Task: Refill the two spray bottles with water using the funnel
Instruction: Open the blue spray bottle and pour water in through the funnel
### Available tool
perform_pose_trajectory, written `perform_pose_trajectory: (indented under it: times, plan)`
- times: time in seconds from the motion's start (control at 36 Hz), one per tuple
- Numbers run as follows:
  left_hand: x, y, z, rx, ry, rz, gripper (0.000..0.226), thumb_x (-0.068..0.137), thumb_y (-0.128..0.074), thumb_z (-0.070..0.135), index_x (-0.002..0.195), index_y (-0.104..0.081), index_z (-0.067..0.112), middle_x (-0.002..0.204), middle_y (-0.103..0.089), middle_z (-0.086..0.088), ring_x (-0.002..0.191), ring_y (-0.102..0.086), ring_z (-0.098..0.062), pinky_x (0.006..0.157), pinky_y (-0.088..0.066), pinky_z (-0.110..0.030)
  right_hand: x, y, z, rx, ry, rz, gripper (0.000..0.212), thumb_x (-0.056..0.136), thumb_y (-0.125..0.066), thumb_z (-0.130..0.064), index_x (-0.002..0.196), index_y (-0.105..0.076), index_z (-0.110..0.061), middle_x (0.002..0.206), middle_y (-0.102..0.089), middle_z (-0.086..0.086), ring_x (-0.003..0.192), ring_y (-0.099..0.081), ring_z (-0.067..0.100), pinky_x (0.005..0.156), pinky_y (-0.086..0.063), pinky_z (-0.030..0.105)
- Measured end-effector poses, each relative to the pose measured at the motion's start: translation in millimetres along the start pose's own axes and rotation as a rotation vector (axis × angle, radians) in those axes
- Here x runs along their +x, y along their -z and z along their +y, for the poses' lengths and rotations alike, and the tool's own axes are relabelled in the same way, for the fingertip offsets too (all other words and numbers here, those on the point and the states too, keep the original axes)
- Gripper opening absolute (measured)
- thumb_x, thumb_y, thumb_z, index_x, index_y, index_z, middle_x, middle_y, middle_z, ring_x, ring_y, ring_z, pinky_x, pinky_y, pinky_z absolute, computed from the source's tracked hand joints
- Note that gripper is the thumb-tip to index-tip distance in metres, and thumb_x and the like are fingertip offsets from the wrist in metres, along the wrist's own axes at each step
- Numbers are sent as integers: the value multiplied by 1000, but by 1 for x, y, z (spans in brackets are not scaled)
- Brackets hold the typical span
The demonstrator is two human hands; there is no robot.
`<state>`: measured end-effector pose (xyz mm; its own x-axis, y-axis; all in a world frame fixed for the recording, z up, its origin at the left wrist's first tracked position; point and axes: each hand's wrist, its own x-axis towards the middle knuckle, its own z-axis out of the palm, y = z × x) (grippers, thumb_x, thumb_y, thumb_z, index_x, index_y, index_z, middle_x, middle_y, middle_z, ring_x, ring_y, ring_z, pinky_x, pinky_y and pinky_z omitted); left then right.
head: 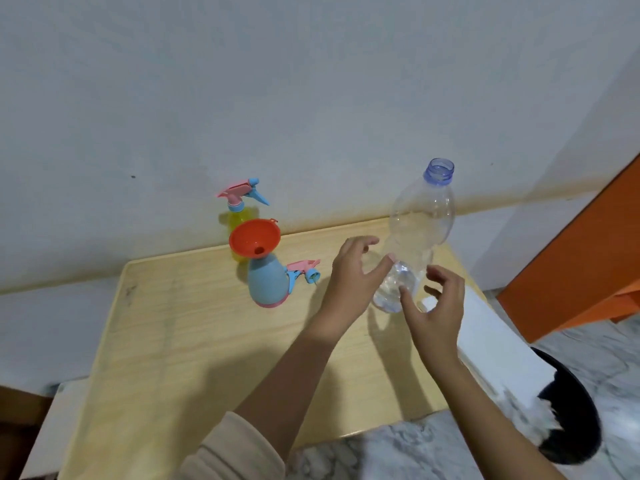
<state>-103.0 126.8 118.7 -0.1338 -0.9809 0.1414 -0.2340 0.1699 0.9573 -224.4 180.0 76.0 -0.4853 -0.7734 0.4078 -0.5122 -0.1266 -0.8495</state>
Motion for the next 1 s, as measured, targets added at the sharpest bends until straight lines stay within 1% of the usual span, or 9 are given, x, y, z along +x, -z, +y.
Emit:
perform_pose_trajectory:
  times: [0.14, 0.22, 0.28, 0.39, 0.5, 0.58, 0.81, 0.92, 1.0]
  plan:
    - [-22, 59, -57, 91, 100, 267, 13, 83, -68, 12, 95, -64, 10, 99, -63, -4, 91, -61, -16, 82, -49, -30, -33, -42, -26, 40, 91, -77, 37, 74, -70, -5, 106, -51, -12, 104, -47, -11, 97, -53, 16, 80, -46, 19]
    - [-33, 100, -96, 132, 174, 385, 25, 78, -73, 18, 97, -61, 6, 94, -58, -4, 87, -60, -23, 82, -52, -38, -32, -81, -52, 92, 80, -246, 45, 74, -74, -6, 111, -51, -17, 109, -47, -14, 104, -51, 4, 84, -46, 19]
    - [-32, 124, -115, 172, 226, 402, 37, 77, -76, 20, 106, -58, 4, 101, -52, -1, 97, -60, -27, 88, -50, -41, -27, -107, -70, 96, 49, -342, 55, 73, -78, -14, 120, -50, -14, 114, -47, -12, 107, -48, -2, 88, -45, 18]
    - [-7, 154, -134, 216, 253, 262, 67, 73, -79, 26, 129, -47, 7, 124, -48, -8, 120, -51, -27, 101, -43, -45, -13, -152, -99, 73, -28, -508, 87, 69, -82, -33, 138, -33, -12, 129, -36, -4, 111, -42, -2, 82, -32, -2]
    - [14, 162, -133, 188, 201, 137, 59, 70, -77, 25, 123, -51, 20, 119, -52, -2, 114, -54, -22, 96, -46, -43, -3, -183, -109, 15, -39, -517, 94, 63, -85, -37, 138, -32, -14, 133, -39, 3, 123, -41, 14, 93, -32, 17]
    - [20, 163, -134, 135, 217, 85, 55, 61, -70, 47, 111, -50, 37, 117, -58, 4, 107, -59, -16, 92, -50, -45, -2, -196, -110, -11, -73, -491, 94, 61, -86, -39, 137, -36, -15, 133, -43, 3, 122, -43, 15, 91, -34, 19]
    - [26, 160, -144, 74, 185, 80, 52, 74, -78, 15, 112, -48, 34, 122, -55, -5, 112, -57, -20, 99, -46, -45, 0, -200, -112, 31, -106, -421, 90, 57, -88, -36, 131, -41, -17, 130, -48, 0, 118, -47, 16, 95, -46, 31]
    - [29, 161, -149, 100, 184, 64, 62, 71, -79, 34, 125, -51, 23, 124, -53, 2, 114, -55, -17, 98, -47, -44, 7, -190, -119, 163, -156, -347, 79, 60, -88, -28, 123, -42, -25, 120, -48, -11, 114, -49, 10, 96, -48, 34]
    - [28, 162, -150, 155, 162, 71, 62, 74, -78, 31, 128, -50, 19, 121, -50, 3, 114, -51, -18, 99, -44, -43, 19, -175, -112, 217, -191, -269, 78, 63, -86, -31, 126, -40, -22, 123, -45, -8, 117, -49, 11, 99, -46, 34]
